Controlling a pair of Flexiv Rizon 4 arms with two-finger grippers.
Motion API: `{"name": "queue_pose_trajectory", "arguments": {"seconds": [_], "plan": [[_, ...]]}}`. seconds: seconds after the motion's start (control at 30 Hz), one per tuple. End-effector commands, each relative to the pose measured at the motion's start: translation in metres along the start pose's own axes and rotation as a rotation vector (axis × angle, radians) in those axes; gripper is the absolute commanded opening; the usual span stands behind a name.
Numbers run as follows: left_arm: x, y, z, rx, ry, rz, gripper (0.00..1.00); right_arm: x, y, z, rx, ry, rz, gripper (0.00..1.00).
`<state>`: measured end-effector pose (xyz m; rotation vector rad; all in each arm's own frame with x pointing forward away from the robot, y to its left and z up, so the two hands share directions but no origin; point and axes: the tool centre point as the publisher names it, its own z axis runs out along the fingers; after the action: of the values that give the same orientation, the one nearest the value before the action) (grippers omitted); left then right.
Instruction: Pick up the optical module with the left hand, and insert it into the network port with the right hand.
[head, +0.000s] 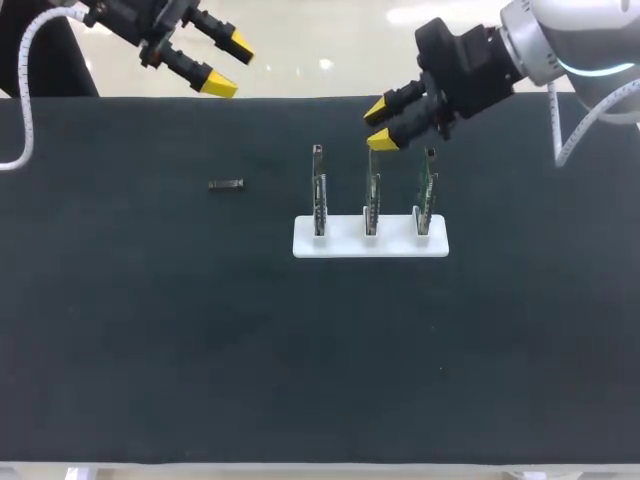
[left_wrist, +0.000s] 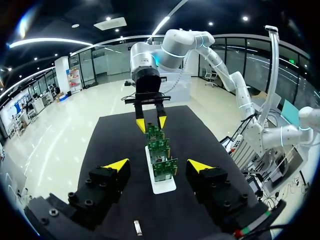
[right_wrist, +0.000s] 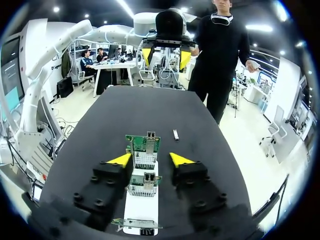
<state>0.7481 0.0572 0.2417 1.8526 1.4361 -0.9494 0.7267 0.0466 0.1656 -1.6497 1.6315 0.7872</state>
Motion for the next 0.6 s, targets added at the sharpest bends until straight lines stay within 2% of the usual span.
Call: {"name": "queue_pose_trajectory", "arguments": {"seconds": [0.03,0.07,0.1,0.13,0.17,0.6], "plan": [[-0.0003,0.0013,-0.0003,0.003,0.003,0.000,1.00,-0.0020,0.0033,0.0007,0.008,0.003,0.005,1.00],[-0.0003,0.0013,-0.0003,0.003,0.003,0.000,1.00,-0.0023,0.0036,0.0004,0.009,0.005,0.008,0.93],[-0.0003,0.0013,-0.0003,0.003,0.003,0.000,1.00,-0.0027,0.0040,-0.0001,0.011,0.006,0.014,0.40],[-0.0003,0.0013,-0.0003,0.003,0.003,0.000,1.00,-0.0025,0.0048,-0.0004,0.012,0.016,0.012,0.02],[-0.0003,0.0013,-0.0003,0.003,0.003,0.000,1.00,-0.0023,0.0054,-0.0007,0.010,0.015,0.011,0.00],[-0.0003,0.0013,-0.0003,0.003,0.003,0.000,1.00,0.0064,0.0110,0.0031,0.022,0.036,0.002,0.00]]}}
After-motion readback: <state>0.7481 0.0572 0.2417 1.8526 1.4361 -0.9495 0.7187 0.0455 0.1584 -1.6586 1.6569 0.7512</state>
